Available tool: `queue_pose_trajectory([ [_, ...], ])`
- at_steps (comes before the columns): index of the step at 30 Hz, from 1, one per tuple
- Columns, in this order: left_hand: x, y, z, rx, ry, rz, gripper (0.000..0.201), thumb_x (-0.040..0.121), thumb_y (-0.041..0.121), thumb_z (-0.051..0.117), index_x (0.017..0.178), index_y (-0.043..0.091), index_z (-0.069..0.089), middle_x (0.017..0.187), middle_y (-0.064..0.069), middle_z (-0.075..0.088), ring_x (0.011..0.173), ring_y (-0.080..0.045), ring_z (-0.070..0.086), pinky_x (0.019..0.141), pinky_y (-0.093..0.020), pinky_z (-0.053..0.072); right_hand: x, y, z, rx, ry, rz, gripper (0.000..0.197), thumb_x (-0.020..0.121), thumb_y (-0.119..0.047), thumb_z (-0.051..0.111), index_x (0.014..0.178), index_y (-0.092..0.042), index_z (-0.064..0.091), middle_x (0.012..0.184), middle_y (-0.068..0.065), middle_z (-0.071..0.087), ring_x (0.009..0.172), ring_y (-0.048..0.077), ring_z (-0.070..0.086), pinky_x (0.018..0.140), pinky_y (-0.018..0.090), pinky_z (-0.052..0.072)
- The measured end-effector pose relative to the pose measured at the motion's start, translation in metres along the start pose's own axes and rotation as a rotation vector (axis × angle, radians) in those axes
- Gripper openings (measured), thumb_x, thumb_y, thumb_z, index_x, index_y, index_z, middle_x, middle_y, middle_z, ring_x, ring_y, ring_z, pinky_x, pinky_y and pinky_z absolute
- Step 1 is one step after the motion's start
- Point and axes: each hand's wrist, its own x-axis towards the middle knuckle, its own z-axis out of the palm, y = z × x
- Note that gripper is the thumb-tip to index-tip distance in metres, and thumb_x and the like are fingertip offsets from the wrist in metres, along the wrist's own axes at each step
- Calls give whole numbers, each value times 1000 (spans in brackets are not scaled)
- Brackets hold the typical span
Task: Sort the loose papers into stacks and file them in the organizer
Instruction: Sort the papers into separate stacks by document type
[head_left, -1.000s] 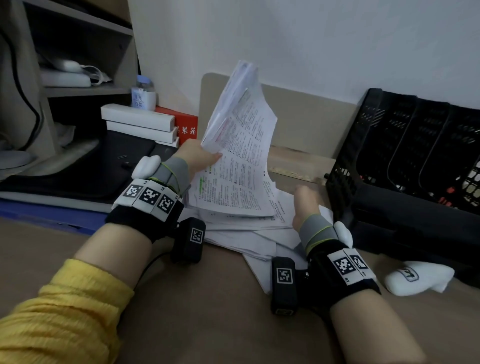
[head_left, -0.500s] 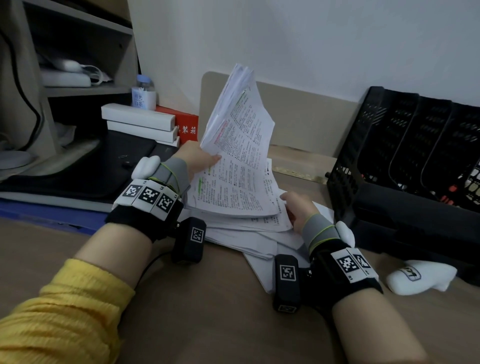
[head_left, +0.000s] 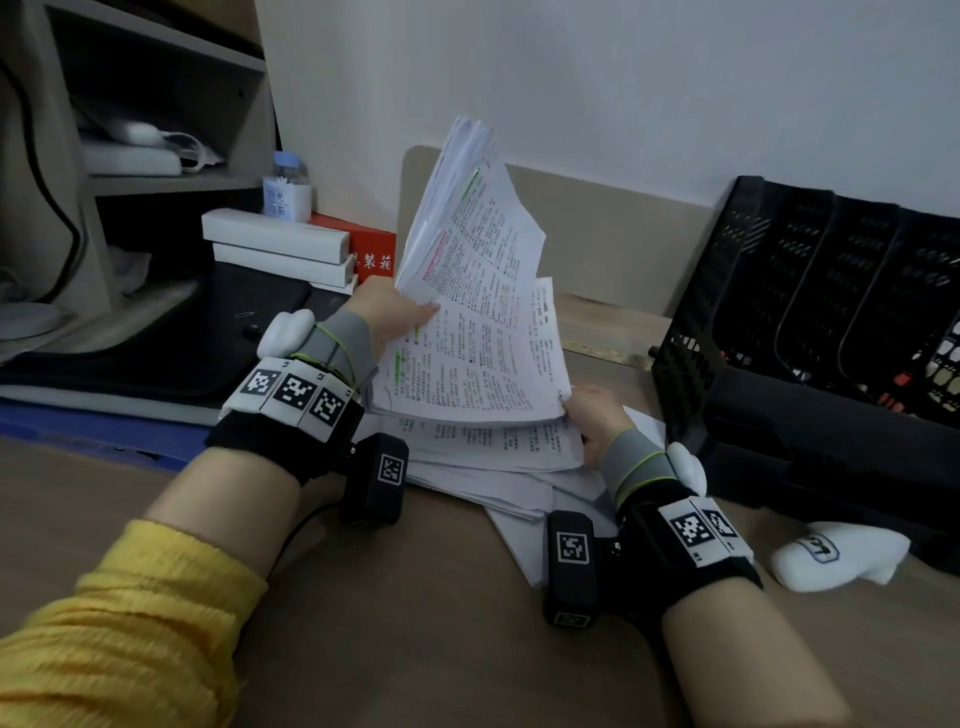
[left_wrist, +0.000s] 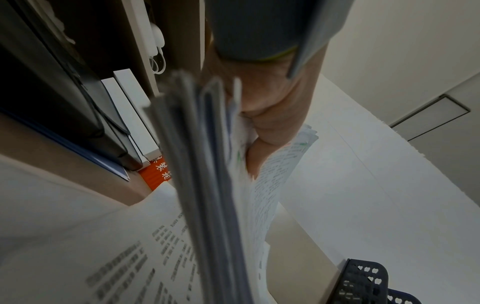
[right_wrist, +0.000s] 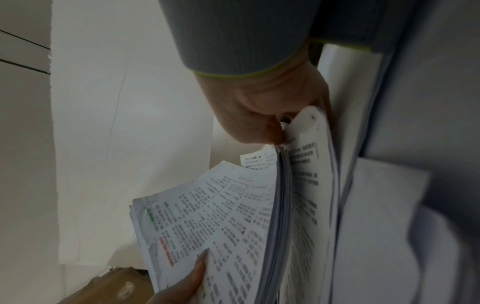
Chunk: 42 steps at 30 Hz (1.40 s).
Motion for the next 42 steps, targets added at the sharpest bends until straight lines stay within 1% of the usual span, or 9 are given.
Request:
queue_pose_trajectory([
  [2, -1, -1, 1, -4, 3, 5, 69, 83, 27, 73, 137, 1, 40, 123, -16, 62, 109, -37, 61, 95, -50, 50, -7, -1, 0, 14, -6, 31, 28, 82, -7, 43, 101, 8, 56, 93, 16, 61, 84, 27, 60, 75, 51, 55],
  [6, -7, 3, 4, 36, 15, 18, 67, 86, 25, 71, 139, 0, 39, 134, -7, 52, 119, -34, 55, 102, -44, 46, -34, -9, 0, 36, -11, 48, 28, 84, 6, 49, 92, -18, 39, 89, 17, 53, 74, 26, 52, 64, 36, 44],
  [7, -7, 3, 5, 50, 33, 35, 66, 88, 23, 69, 140, -1, 37, 132, -1, 47, 122, -32, 53, 104, -41, 45, -27, -6, -2, 37, -19, 58, 38, 85, 7, 51, 107, 15, 21, 89, 19, 55, 75, 27, 55, 68, 38, 46],
  [8, -8, 4, 6, 53, 50, 36, 67, 89, 22, 67, 142, -3, 34, 138, -7, 46, 124, -32, 51, 105, -41, 44, -31, -8, -1, 54, -23, 57, 19, 86, 7, 53, 102, 8, 62, 89, 20, 59, 75, 28, 58, 72, 40, 49],
  [17, -6, 3, 3, 8, 39, 34, 75, 86, 23, 71, 143, 3, 28, 128, -17, 59, 115, -36, 58, 100, -48, 48, -30, -7, 6, 40, -12, 34, 7, 89, -7, 50, 90, -10, 56, 87, 15, 59, 79, 24, 57, 67, 35, 44],
  [23, -8, 4, -2, -25, 65, 48, 56, 88, 24, 68, 135, 1, 49, 131, -13, 59, 118, -33, 57, 101, -46, 47, -26, -5, -6, 135, 389, -272, 39, 93, -9, 43, 55, -17, 40, 59, 1, 41, 57, 19, 40, 65, 30, 33],
  [26, -7, 5, -6, -12, 116, 78, 51, 91, 23, 64, 136, 3, 49, 131, -13, 59, 121, -33, 55, 103, -45, 46, -29, -7, -10, 211, 508, -385, 40, 97, -12, 39, 59, -15, 29, 58, 0, 29, 54, 14, 23, 60, 29, 27],
  [30, -6, 2, -10, -13, 145, 96, 44, 91, 22, 64, 130, 3, 56, 125, -15, 63, 114, -34, 59, 100, -46, 48, -33, -11, -15, 310, 620, -444, 31, 100, -16, 35, 72, -9, 44, 61, -3, 39, 54, 9, 31, 49, 19, 31],
  [42, -7, -1, -8, -40, 144, 35, 48, 91, 19, 65, 132, 0, 53, 128, -16, 60, 117, -34, 58, 102, -45, 47, -40, -18, -10, 579, 650, -597, 24, 103, -18, 32, 104, -7, 54, 98, 2, 61, 75, 5, 55, 69, 14, 49],
])
